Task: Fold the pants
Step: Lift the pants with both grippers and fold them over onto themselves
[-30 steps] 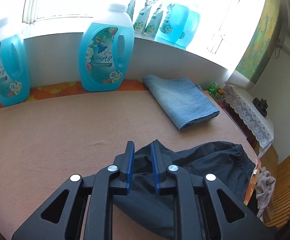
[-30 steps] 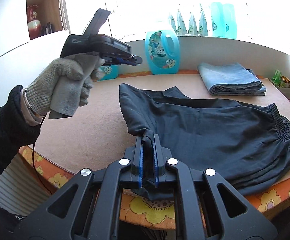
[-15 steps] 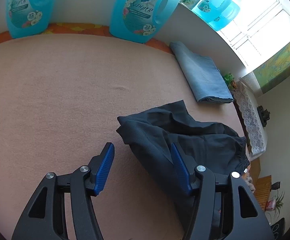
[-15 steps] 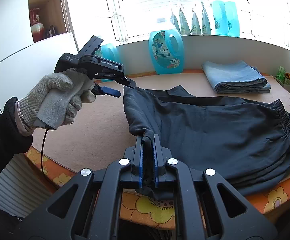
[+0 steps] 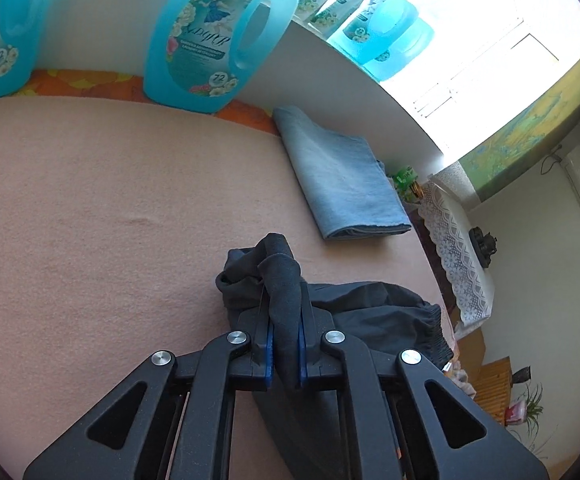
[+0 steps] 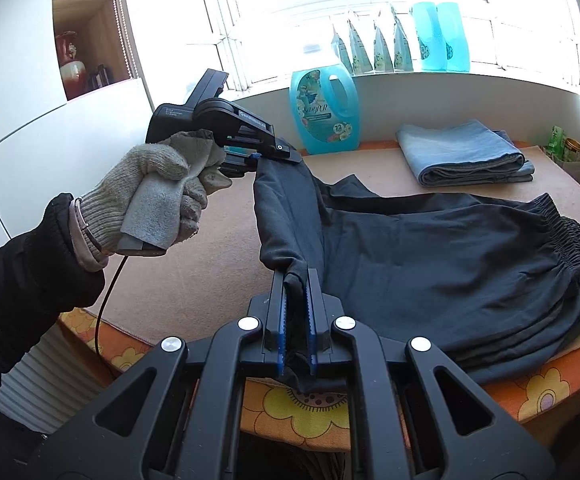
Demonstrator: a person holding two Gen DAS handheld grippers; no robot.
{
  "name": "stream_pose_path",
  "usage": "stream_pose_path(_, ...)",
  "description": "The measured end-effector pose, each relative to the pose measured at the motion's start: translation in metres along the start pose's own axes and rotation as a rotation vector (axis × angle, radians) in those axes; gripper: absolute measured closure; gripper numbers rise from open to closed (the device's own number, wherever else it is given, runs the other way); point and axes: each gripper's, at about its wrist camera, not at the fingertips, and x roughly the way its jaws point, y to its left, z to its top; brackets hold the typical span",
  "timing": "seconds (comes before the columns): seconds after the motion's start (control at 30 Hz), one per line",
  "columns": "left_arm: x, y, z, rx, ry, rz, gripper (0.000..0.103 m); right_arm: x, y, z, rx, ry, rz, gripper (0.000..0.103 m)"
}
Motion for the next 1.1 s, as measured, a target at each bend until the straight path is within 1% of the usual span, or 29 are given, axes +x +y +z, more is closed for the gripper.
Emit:
stream_pose_path(0.1, 0.011, -0.038, 0.01, 0.077, -0.023, -0.004, 0.096, -0.015, -0.015, 0.005, 0.023, -0.032, -0.03, 0.094)
stream_pose_path(0.2, 0.032, -0.069, 0.019, 0.112, -0.013, -0.024, 0.097, -0.027, -0.035, 0.01, 0.051, -0.057, -0.074, 0.094)
stream_pose_path(0.4, 0.093, -0.126, 0.029, 0.183, 0.046, -0.06, 0.097, -0.05, -0.091, 0.007, 0.154, -0.087, -0.173, 0.094)
stream_pose_path(0.5, 0.127, -0.157, 0.028, 0.227, 0.081, -0.064, 0.097, -0.06, -0.122, -0.001, 0.22, -0.09, -0.228, 0.094)
stream_pose_path(0.6, 0.159, -0.186, 0.017, 0.277, 0.12, -0.066, 0.097, -0.068, -0.154, -0.012, 0.297, -0.087, -0.274, 0.095)
stream_pose_path(0.7, 0.19, -0.209, 0.005, 0.312, 0.165, -0.055, 0.097, -0.074, -0.185, -0.026, 0.383, -0.08, -0.302, 0.095)
stream_pose_path(0.83, 0.217, -0.233, -0.009, 0.361, 0.185, -0.03, 0.097, -0.077, -0.222, -0.047, 0.496, -0.062, -0.315, 0.095)
stream_pose_path(0.97, 0.236, -0.251, -0.017, 0.394, 0.194, -0.021, 0.097, -0.08, -0.245, -0.062, 0.58, -0.057, -0.312, 0.096)
stream_pose_path(1.1, 0.251, -0.264, -0.02, 0.42, 0.202, 0.0, 0.097, -0.076, -0.255, -0.068, 0.605, -0.039, -0.32, 0.096)
